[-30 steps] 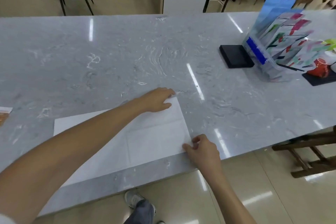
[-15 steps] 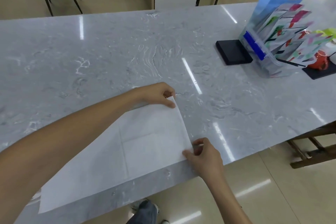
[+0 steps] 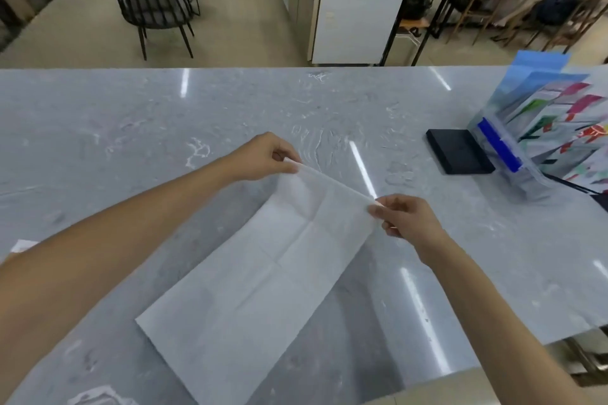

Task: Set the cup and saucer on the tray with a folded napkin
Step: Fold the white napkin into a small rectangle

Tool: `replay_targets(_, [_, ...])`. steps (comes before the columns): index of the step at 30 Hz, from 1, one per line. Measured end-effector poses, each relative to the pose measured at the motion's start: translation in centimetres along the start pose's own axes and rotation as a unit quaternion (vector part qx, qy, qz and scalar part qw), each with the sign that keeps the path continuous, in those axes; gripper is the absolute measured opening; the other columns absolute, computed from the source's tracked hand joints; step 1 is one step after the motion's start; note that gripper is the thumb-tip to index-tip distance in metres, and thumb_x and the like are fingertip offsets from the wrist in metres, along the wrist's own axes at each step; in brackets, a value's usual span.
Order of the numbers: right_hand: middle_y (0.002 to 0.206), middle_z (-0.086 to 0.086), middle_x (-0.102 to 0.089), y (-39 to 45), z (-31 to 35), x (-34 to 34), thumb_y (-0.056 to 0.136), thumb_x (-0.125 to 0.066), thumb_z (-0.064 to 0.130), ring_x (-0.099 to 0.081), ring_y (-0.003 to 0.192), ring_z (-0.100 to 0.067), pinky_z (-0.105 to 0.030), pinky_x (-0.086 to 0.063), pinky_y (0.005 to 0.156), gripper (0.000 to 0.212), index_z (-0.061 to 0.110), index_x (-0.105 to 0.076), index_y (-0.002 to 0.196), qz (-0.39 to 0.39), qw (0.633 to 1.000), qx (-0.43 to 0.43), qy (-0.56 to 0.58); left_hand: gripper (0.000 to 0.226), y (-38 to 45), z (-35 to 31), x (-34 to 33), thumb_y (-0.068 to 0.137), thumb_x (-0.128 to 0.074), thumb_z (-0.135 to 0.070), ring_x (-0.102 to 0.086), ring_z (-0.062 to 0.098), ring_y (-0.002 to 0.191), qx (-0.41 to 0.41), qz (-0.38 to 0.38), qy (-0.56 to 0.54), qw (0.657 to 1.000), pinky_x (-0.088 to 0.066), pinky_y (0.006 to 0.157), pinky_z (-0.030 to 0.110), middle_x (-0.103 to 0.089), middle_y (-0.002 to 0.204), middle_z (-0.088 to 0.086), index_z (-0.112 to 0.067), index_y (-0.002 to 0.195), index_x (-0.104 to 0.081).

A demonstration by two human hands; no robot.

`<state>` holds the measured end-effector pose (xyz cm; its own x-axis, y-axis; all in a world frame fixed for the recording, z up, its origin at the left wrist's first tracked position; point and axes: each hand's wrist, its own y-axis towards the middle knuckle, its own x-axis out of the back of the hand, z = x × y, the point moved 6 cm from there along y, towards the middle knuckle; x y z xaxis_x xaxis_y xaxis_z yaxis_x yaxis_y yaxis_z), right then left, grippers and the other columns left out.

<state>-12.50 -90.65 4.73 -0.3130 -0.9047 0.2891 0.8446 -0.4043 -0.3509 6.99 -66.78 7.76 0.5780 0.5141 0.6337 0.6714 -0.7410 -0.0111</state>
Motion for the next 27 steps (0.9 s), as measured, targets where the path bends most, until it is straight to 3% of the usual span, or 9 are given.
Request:
replay_targets(2, [0.071, -0.003, -0.066, 3.0, 3.7, -1.3, 0.084, -0.082, 0.013, -0.056, 0.051, -0.008, -0.018, -0.053, 0.055, 0.009, 0.008, -0.076, 0.089, 0.010, 0.999, 0.040, -0.025, 0.007, -0.2, 0.8, 3.4, 0.088, -0.077, -0.021, -0.060, 0.006, 0.073, 0.012, -0.055, 0.023, 0.998, -0.048, 0.074, 0.025, -0.079, 0.092, 0.002, -0.018, 0.093, -0.081])
replay_targets(7, [0.061, 0.001, -0.067, 8.3, 12.0, -5.9, 0.085, -0.080, 0.009, -0.063, 0.051, -0.010, -0.017, -0.056, 0.058, 0.008, 0.004, -0.076, 0.090, 0.036, 0.989, 0.126, -0.075, 0.003, -2.2, 3.1, 11.0, 0.085, -0.080, -0.023, -0.059, -0.011, 0.063, 0.035, -0.161, 0.050, 0.985, -0.043, 0.060, 0.002, -0.075, 0.084, -0.014, -0.026, 0.087, -0.080])
replay_targets(9, [0.063, 0.003, -0.072, 9.3, 14.1, -7.7, 0.084, -0.081, 0.012, -0.069, 0.056, -0.011, -0.018, -0.057, 0.061, 0.008, 0.007, -0.078, 0.089, 0.047, 0.983, 0.152, -0.096, 0.006, -3.5, 3.7, 13.1, 0.085, -0.080, -0.022, -0.061, -0.008, 0.059, 0.045, -0.183, 0.054, 0.981, -0.047, 0.058, 0.005, -0.073, 0.073, -0.022, -0.029, 0.084, -0.079])
replay_targets(11, [0.070, -0.002, -0.077, 9.5, 15.3, -9.0, 0.083, -0.082, 0.012, -0.077, 0.068, -0.018, -0.020, -0.060, 0.065, 0.008, 0.009, -0.078, 0.090, 0.056, 0.979, 0.172, -0.095, 0.003, -4.9, 4.0, 14.4, 0.085, -0.080, -0.021, -0.070, 0.002, 0.063, 0.053, -0.190, 0.051, 0.979, -0.058, 0.063, 0.018, -0.075, 0.072, -0.020, -0.021, 0.087, -0.081])
replay_targets(13, [0.077, -0.008, -0.079, 9.1, 15.8, -9.8, 0.083, -0.083, 0.014, -0.079, 0.077, -0.023, -0.026, -0.063, 0.073, 0.011, 0.009, -0.079, 0.092, 0.055, 0.974, 0.194, -0.099, 0.008, -6.3, 4.2, 15.2, 0.085, -0.080, -0.019, -0.075, 0.013, 0.072, 0.056, -0.197, 0.046, 0.978, -0.062, 0.069, 0.024, -0.078, 0.081, -0.010, -0.016, 0.092, -0.082])
replay_targets(16, [0.073, -0.001, -0.080, 7.6, 16.2, -10.4, 0.084, -0.079, 0.018, -0.078, 0.074, -0.019, -0.032, -0.064, 0.078, 0.006, 0.020, -0.081, 0.089, 0.040, 0.956, 0.251, -0.150, 0.008, -8.7, 3.9, 15.4, 0.086, -0.079, -0.019, -0.073, 0.006, 0.073, 0.046, -0.196, 0.069, 0.977, -0.057, 0.068, 0.014, -0.078, 0.086, -0.008, -0.020, 0.094, -0.082])
replay_targets(20, [0.073, 0.013, -0.078, 3.6, 15.5, -10.6, 0.088, -0.074, 0.015, -0.077, 0.071, -0.007, -0.029, -0.065, 0.072, 0.019, 0.033, -0.078, 0.084, 0.040, 0.931, 0.319, -0.171, 0.008, -12.7, 2.6, 13.9, 0.085, -0.079, -0.013, -0.069, 0.000, 0.073, 0.031, -0.221, 0.079, 0.972, -0.048, 0.065, 0.005, -0.077, 0.085, -0.011, -0.018, 0.091, -0.082])
replay_targets(24, [0.082, 0.012, -0.079, -0.9, 12.6, -10.5, 0.092, -0.073, 0.016, -0.077, 0.073, -0.003, -0.032, -0.064, 0.072, 0.013, 0.022, -0.081, 0.100, 0.037, 0.914, 0.364, -0.175, 0.012, -17.5, 1.5, 11.6, 0.084, -0.080, -0.009, -0.070, 0.009, 0.078, 0.020, -0.223, 0.090, 0.971, -0.058, 0.068, 0.016, -0.074, 0.087, -0.012, -0.016, 0.094, -0.082])
replay_targets(27, [0.091, 0.005, -0.078, -3.9, 10.1, -10.5, 0.091, -0.074, 0.012, -0.076, 0.074, -0.002, -0.024, -0.063, 0.069, 0.015, 0.016, -0.081, 0.103, 0.030, 0.897, 0.403, -0.181, 0.013, -20.4, 0.7, 9.7, 0.084, -0.079, -0.006, -0.069, 0.010, 0.077, 0.010, -0.224, 0.099, 0.969, -0.060, 0.068, 0.020, -0.075, 0.087, -0.005, -0.013, 0.094, -0.082])
